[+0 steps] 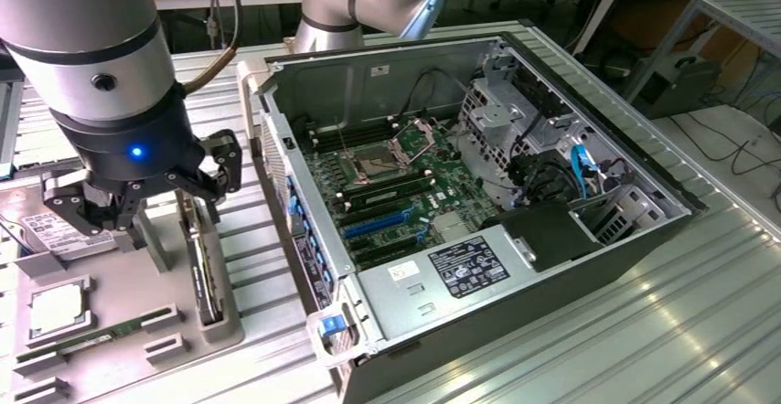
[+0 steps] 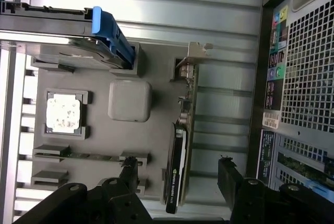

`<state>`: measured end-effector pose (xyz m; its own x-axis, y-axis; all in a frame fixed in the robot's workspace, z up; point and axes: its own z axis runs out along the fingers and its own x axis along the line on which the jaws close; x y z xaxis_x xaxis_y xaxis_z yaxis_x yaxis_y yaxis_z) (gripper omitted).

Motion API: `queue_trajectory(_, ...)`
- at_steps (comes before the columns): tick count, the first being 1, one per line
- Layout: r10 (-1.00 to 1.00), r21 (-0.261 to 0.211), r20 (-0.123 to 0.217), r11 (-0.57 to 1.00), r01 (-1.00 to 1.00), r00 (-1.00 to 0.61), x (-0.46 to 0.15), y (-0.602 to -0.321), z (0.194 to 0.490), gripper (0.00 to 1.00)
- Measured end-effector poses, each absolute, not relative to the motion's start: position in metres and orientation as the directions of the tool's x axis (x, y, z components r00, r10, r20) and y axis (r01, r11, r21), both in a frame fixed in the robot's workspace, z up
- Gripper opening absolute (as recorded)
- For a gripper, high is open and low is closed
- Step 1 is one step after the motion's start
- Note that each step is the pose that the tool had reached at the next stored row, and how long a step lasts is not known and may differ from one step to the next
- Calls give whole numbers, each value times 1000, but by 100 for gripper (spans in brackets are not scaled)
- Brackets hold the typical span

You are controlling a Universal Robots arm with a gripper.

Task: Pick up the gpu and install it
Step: 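Pick up the gpu and move the gpu toward the slot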

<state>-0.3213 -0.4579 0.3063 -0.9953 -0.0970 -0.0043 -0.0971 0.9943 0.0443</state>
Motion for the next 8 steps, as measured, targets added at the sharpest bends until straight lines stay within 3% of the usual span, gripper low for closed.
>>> queue_trajectory(8, -97, 45, -1, 994, -97, -995, -321, -458, 297, 73)
